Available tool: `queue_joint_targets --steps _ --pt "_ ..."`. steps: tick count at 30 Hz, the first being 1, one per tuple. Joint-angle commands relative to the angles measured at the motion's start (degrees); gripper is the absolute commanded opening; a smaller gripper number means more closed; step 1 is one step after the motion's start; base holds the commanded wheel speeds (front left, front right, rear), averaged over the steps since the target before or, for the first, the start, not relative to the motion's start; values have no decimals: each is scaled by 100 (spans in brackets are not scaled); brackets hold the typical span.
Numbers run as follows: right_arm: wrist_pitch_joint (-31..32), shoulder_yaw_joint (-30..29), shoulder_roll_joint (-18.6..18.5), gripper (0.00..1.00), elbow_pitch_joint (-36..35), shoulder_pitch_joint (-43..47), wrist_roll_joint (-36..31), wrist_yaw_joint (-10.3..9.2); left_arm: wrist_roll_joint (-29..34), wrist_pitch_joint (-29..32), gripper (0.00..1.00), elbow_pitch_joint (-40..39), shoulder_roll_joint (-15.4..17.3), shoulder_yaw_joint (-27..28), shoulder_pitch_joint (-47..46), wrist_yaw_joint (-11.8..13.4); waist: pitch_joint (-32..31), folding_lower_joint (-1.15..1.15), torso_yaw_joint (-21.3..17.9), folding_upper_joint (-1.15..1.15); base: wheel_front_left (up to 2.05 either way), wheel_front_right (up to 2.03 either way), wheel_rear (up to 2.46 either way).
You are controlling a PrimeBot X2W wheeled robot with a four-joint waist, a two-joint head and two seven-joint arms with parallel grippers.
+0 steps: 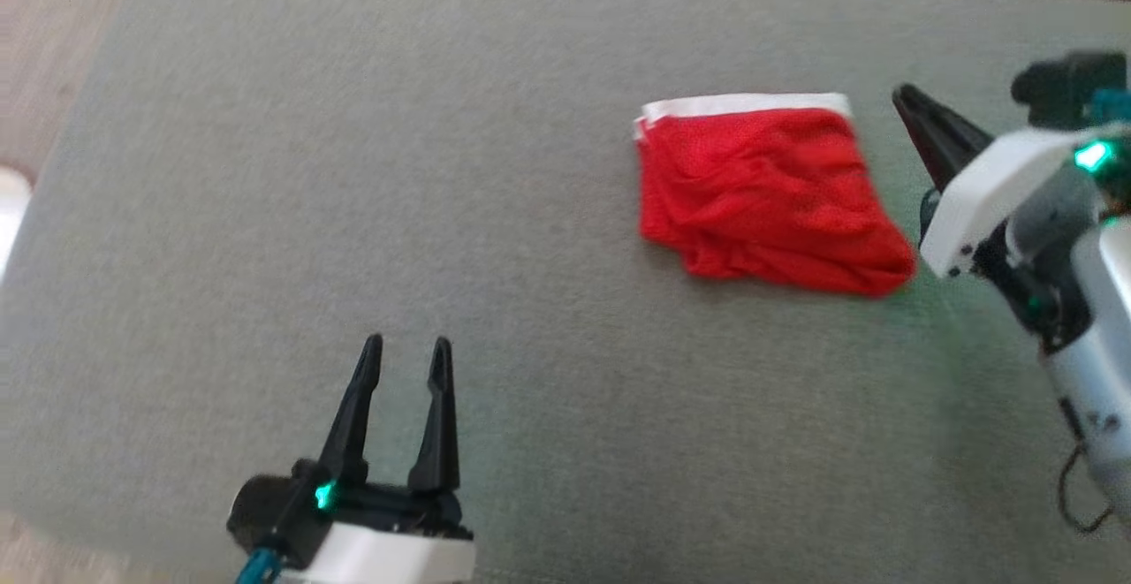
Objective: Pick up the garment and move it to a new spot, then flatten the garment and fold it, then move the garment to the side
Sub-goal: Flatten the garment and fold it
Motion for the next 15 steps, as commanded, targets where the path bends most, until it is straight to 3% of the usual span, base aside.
queue_joint_targets --steps 1,9,15 --pt "87 275 -192 0 -85 -262 284 39 -86 -46 100 -174 -17 94 -205 29 371 -1 401 0 0 0 0" --pt "534 1752 -1425 0 256 -1023 1485 39 -251 -46 100 -129 -17 -135 -356 119 560 -1 862 0 0 0 0" --pt "633 2426 -1760 0 448 -1282 2170 39 -306 -46 100 -129 -17 -206 -364 171 531 -1 936 0 0 0 0"
